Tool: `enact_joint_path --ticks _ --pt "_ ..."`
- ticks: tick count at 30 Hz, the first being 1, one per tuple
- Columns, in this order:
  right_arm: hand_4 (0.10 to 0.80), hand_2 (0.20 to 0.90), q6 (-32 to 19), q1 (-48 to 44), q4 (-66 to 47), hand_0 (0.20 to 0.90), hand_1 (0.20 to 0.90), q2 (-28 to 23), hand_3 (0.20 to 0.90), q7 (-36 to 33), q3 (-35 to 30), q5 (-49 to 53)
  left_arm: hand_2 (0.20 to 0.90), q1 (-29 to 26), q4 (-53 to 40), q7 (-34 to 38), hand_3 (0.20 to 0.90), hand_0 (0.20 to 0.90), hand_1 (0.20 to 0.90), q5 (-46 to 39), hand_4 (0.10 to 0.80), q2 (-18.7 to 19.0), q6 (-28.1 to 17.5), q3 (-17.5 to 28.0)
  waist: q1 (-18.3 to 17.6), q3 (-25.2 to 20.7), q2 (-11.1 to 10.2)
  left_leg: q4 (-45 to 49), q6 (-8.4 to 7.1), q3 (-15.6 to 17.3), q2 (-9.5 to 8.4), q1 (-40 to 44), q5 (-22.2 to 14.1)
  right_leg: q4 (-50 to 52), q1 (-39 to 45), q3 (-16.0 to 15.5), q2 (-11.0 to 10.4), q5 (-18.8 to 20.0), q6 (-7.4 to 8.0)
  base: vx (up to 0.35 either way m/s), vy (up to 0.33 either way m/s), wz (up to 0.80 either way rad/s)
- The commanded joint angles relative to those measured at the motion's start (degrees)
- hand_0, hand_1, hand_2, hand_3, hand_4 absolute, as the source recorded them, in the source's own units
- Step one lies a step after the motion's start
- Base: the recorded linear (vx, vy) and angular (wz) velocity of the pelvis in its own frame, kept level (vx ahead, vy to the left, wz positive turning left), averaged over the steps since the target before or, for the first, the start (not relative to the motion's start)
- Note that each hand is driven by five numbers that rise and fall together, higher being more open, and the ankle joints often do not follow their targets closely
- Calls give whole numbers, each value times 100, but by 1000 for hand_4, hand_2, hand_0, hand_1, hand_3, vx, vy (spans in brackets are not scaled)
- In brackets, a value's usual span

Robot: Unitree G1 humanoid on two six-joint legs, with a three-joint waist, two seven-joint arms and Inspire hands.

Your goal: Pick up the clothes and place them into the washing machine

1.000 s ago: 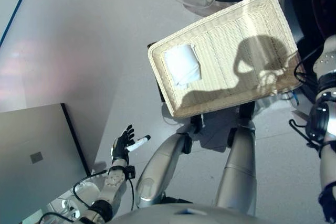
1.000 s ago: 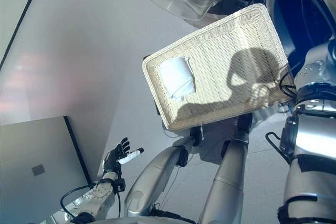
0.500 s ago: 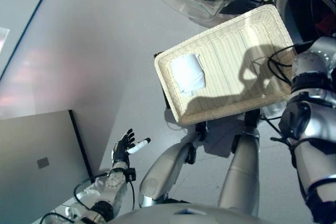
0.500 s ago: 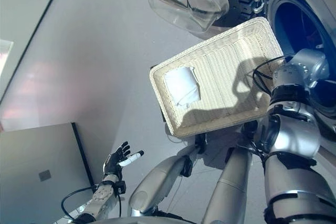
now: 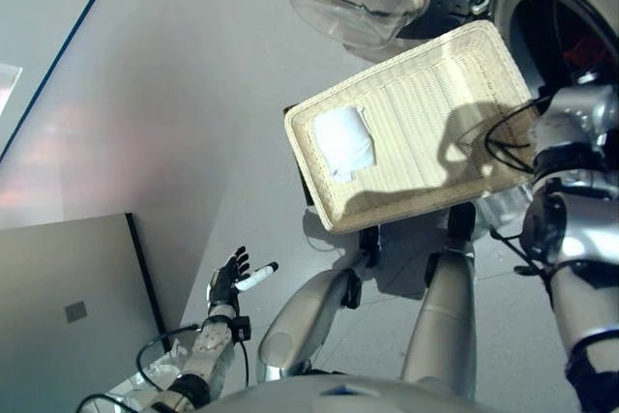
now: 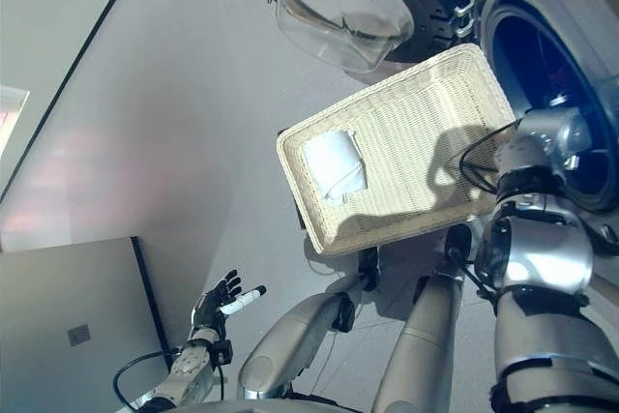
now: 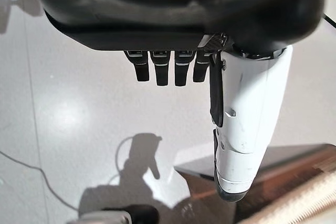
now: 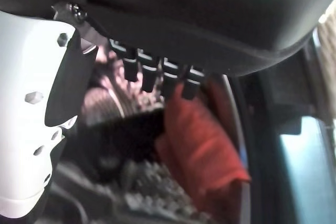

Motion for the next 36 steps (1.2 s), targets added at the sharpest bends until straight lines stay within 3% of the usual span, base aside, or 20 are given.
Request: enact_joint_path --ticks 1,5,9,12,17,19,25,31,32,36 --pt "800 900 227 169 70 900 900 -144 900 637 702 -41 900 68 446 19 900 900 900 132 800 417 -9 257 108 -258 -168 270 -401 64 118 -596 322 -563 541 -193 255 103 -334 -19 -32 22" --pt "800 900 397 342 333 900 900 183 900 829 761 -70 900 116 501 8 900 900 900 189 800 492 23 380 178 -219 -320 278 -390 -5 112 -542 333 -660 706 -277 233 151 -324 -4 -19 11" --pt "800 900 566 493 647 900 900 621 900 819 914 -348 900 67 546 63 900 900 900 404 800 702 10 560 360 -77 -619 348 -369 -137 99 -532 358 -757 907 -481 179 211 -312 -38 -65 23" --pt "800 900 487 698 299 900 900 957 900 923 957 -386 900 85 471 81 900 900 900 417 800 765 -28 689 383 66 -797 407 -360 -223 84 -556 367 -820 992 -617 140 271 -289 -50 -33 24" --pt "800 900 660 730 408 900 900 1078 900 1017 1199 -744 900 105 432 101 900 900 900 580 800 939 -10 872 503 136 -1038 394 -369 -353 77 -492 389 -955 1195 -816 81 340 -263 -12 -22 32" --pt "800 900 794 835 404 900 900 1266 900 1054 1473 -1258 900 71 556 170 900 900 900 731 800 1046 6 1018 609 128 -1282 333 -367 -422 84 -386 397 -1130 1370 -908 72 426 -226 21 -4 23" --pt "800 900 1239 998 782 900 900 1389 900 914 1978 -2647 900 44 434 256 900 900 900 1100 800 1190 28 1228 853 81 -1648 275 -368 -593 55 -218 403 -1420 1774 -1221 -29 533 -134 31 -16 17" --pt "800 900 1316 1247 853 900 900 1500 900 715 2047 -3106 900 30 -20 380 900 900 900 1273 800 1356 -37 1483 1046 160 -1779 324 -374 -827 -66 -261 414 -1356 1863 -1512 -140 493 -104 43 -22 30" --pt "800 900 1344 1282 900 900 900 1493 900 673 2063 -3163 900 23 -104 446 900 900 900 1311 800 1382 -61 1555 1103 144 -1806 311 -395 -895 -60 -221 258 -1321 1911 -1494 -132 321 -53 138 -64 34" --pt "800 900 1429 1319 1048 900 900 1556 900 458 2082 -3307 900 -11 -369 665 900 900 900 1433 800 1495 -5 1788 1241 199 -1826 336 -408 -1041 -131 -342 269 -1213 1865 -1619 -190 218 -56 61 -11 40"
